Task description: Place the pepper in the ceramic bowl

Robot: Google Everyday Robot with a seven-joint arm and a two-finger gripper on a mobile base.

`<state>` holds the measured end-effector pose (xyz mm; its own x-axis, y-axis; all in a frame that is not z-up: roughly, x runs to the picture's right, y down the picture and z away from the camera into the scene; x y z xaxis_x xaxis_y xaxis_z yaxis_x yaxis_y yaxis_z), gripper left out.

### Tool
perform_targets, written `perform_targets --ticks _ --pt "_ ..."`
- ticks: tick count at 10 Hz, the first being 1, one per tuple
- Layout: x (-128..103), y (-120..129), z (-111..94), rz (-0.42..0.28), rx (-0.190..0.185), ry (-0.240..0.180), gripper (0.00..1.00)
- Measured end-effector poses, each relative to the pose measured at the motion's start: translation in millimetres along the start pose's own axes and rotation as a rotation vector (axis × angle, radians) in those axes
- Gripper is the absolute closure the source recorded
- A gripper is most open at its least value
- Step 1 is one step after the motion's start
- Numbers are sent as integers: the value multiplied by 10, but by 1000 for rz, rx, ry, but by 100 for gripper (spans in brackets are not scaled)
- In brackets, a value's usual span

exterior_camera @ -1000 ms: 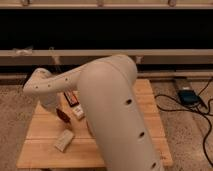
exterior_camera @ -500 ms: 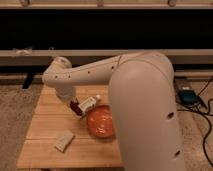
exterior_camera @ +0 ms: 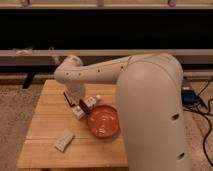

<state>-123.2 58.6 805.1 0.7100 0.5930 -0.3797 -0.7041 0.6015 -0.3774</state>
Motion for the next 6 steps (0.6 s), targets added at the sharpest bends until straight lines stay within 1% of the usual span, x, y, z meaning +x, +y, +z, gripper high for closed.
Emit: perform_targets --ticks 1,2,4,5,6 --pt "157 -374 122 66 -4 18 81" --pt "282 -587 196 115 -11 30 72" --pt "565 -931 331 207 -20 55 54" --pt "721 -1048 393 254 -31 64 42" --pt "798 -1085 409 274 -37 65 36"
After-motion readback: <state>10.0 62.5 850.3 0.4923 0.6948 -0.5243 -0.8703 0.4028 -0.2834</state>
